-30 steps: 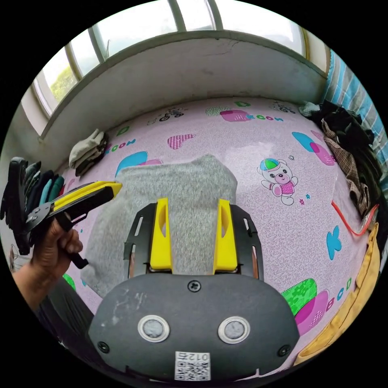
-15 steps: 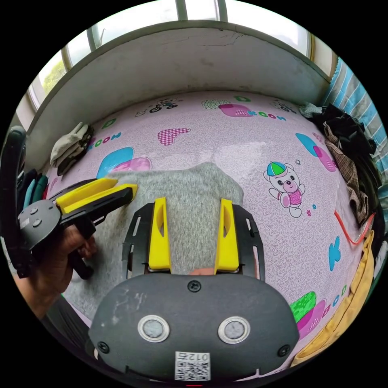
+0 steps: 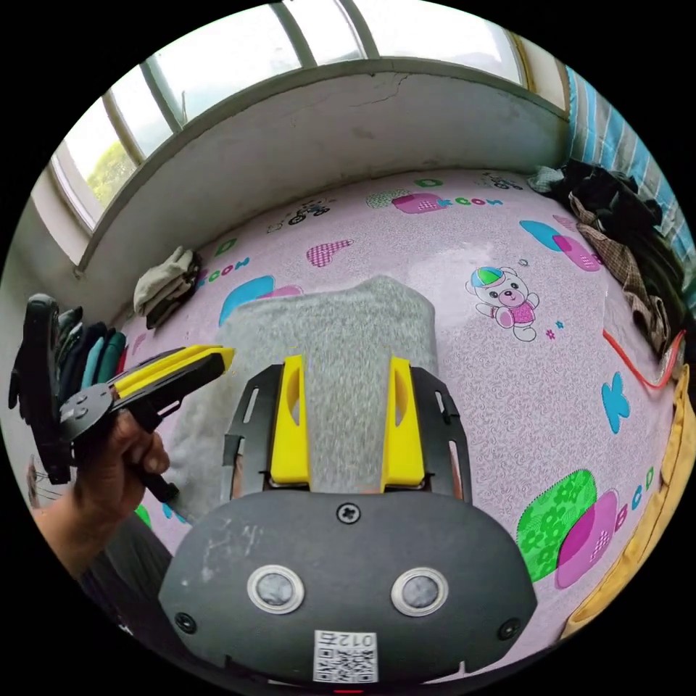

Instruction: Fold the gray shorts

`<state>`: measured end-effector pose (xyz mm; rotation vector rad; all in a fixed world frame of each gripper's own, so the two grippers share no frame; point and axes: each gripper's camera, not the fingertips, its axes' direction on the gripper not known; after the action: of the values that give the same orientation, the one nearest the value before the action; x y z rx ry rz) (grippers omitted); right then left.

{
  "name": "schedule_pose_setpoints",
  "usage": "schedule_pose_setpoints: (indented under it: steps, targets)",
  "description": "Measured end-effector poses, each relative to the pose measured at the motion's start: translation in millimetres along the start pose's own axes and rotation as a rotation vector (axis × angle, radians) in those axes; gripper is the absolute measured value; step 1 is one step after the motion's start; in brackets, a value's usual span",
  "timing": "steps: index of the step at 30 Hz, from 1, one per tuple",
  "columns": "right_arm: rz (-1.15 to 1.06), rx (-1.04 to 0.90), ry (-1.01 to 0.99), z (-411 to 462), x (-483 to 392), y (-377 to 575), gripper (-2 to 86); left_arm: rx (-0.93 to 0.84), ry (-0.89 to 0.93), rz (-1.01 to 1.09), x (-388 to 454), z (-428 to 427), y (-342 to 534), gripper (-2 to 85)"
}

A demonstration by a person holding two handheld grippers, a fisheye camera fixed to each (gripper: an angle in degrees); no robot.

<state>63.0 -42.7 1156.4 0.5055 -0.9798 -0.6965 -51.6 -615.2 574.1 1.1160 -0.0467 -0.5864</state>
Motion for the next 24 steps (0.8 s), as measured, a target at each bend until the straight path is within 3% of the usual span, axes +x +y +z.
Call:
schedule_pose_setpoints:
  steps: [6, 12, 19, 24]
  targets:
    - [0.144, -0.041, 0.107, 15.8, 17.4, 3.1, 6.4, 0.006, 0.099, -0.042, -30.0, 23.4, 24.9, 4.6]
    - [0.108, -0.050, 0.182, 13.2, 2.8, -2.3, 6.4, 0.028, -0.020, 0.080, -19.1, 22.0, 33.3, 3.9]
    - [0.203, -0.044, -0.019, -2.0, 32.6, -4.8, 6.8, -0.001, 0.057, 0.030, -46.2, 26.2, 37.2, 2.0]
    - [0.048, -0.040, -0.003, -16.5, 7.8, -10.1, 9.0, 0.069, 0.077, 0.025, -50.6, 11.1, 38.2, 0.8]
